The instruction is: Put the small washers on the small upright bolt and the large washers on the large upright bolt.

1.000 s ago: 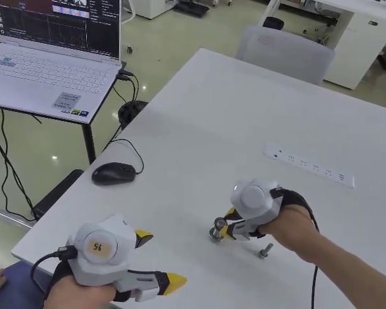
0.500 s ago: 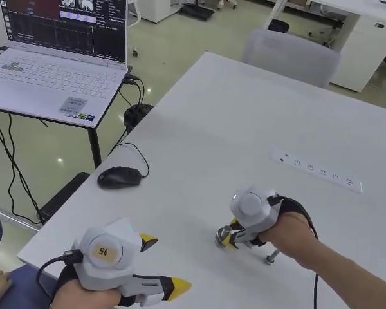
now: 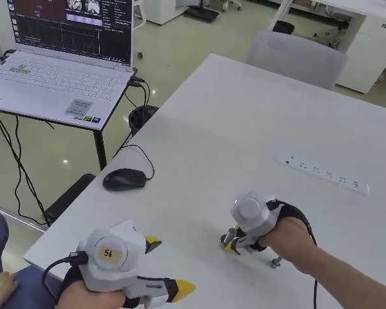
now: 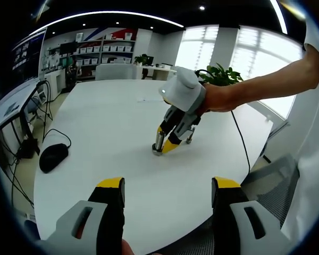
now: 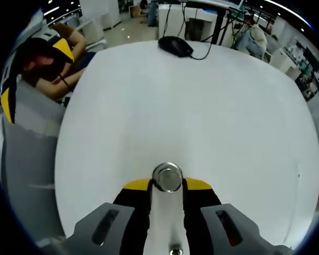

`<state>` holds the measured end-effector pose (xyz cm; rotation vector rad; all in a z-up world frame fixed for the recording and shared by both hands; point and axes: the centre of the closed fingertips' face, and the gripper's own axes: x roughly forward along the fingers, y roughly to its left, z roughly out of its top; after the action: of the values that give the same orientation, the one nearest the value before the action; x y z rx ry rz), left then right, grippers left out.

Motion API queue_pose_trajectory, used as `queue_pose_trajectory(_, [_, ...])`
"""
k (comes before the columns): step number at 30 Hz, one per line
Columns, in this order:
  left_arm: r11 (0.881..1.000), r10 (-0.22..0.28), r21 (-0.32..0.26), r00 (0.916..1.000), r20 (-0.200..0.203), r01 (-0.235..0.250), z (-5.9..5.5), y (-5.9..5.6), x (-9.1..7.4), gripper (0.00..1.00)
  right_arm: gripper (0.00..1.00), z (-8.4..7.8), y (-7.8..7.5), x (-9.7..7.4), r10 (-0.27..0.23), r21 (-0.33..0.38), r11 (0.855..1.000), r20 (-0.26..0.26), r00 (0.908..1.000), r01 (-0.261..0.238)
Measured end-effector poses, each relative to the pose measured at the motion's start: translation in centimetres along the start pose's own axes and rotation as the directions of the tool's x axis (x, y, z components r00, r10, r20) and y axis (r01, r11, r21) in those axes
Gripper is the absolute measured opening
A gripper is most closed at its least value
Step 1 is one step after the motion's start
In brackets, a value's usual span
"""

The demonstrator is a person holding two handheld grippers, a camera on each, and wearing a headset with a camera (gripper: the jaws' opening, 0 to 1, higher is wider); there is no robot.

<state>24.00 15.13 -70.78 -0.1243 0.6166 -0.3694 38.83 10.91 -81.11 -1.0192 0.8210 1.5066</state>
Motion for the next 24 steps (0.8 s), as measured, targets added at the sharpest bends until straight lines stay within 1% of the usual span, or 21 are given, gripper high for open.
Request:
queue_pose_trajectory(4, [1.0,-0.001,-0.001,1.0,0.002,0.001,0.0,-0.1,0.1,0.66,0.24,-0.2,0.3,-0.2,-0.004,-0.015,1.0,-0.005,1.0,0.004])
queue_pose_trajectory(6, [1.0,-0.002,0.001,1.0,0.001,0.002,0.0,-0.1,0.1,0.66,0.25,-0.6,0.3,-0.1,-0.006,-0.028,1.0,-0.011,0.9999,0.006])
queue_pose_trajectory(8, [1.0,-0.004,0.004,1.0,0.002,0.004,0.1,-0.2,0.1,0.66,0.27,-0.8,0.6,-0.5,-0.01,-0.021,1.0,-0.013,0.9999,0.01])
queue_pose_trajectory(13, [1.0,-0.012,0.016,0.9999,-0.005,0.012,0.0,-0.4,0.1,0.66,0.31,-1.1,1.0,-1.4,-0.038,0.02,0.999,0.012,0.9992,0.037])
queue_pose_trajectory(15, [1.0,-0.015,0.018,0.9999,-0.005,0.015,0.0,-0.5,0.2,0.66,0.32,-1.4,1.4,-1.7,-0.044,0.037,0.998,0.016,0.9989,0.044])
queue_pose_trajectory(17, [1.0,-0.019,0.025,0.9998,-0.01,0.019,0.0,-0.5,0.4,0.66,0.33,-1.5,1.9,-2.0,-0.051,0.057,0.997,0.036,0.998,0.049])
queue_pose_trajectory(19, [0.999,-0.022,0.027,0.9997,-0.012,0.022,0.0,-0.6,0.5,0.66,0.33,-1.6,2.5,-2.4,-0.052,0.094,0.994,0.06,0.9968,0.046])
queue_pose_trajectory(20, [0.999,-0.024,0.029,0.9996,-0.012,0.024,0.1,-0.7,0.5,0.66,0.34,-1.7,2.6,-2.6,-0.063,0.113,0.992,0.07,0.9955,0.055])
queue_pose_trajectory(24, [0.999,-0.034,0.031,0.9993,-0.015,0.035,0.1,-0.9,1.0,0.65,0.35,-2.4,3.7,-2.9,-0.068,0.143,0.988,0.088,0.9938,0.055])
